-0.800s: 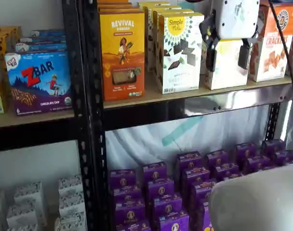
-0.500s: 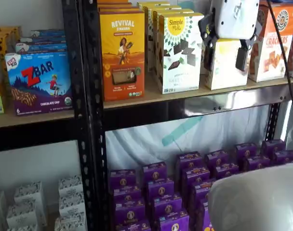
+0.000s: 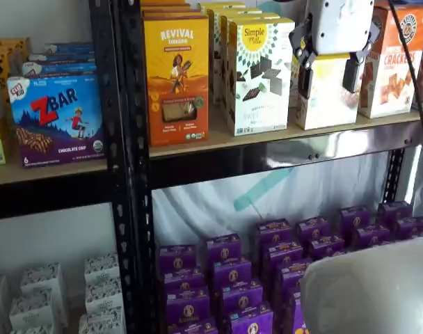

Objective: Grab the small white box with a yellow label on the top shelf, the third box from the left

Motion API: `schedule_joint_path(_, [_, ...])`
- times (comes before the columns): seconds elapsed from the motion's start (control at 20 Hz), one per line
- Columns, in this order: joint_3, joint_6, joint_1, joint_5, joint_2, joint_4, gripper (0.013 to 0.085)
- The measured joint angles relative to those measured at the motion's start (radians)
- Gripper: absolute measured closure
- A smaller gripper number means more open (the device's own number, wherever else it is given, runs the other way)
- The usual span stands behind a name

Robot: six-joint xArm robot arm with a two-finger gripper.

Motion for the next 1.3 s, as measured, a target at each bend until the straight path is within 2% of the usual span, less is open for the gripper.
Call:
schedule_joint_path(0.2, [0.006, -0.038, -0.031, -0.064, 0.017, -0.030, 0.0130])
schedule_joint_path(0.35, [-0.003, -0.077, -0.070, -0.099, 0.048, -0.035, 0.0130])
schedule_joint_path(0.9, [-0.066, -0.222, -0.227, -0.188, 0.183, 0.006, 0.0130])
schedule_joint_path(1.3, [-0.084, -0.290, -0.299, -0.238, 0.234, 0.031, 0.0130])
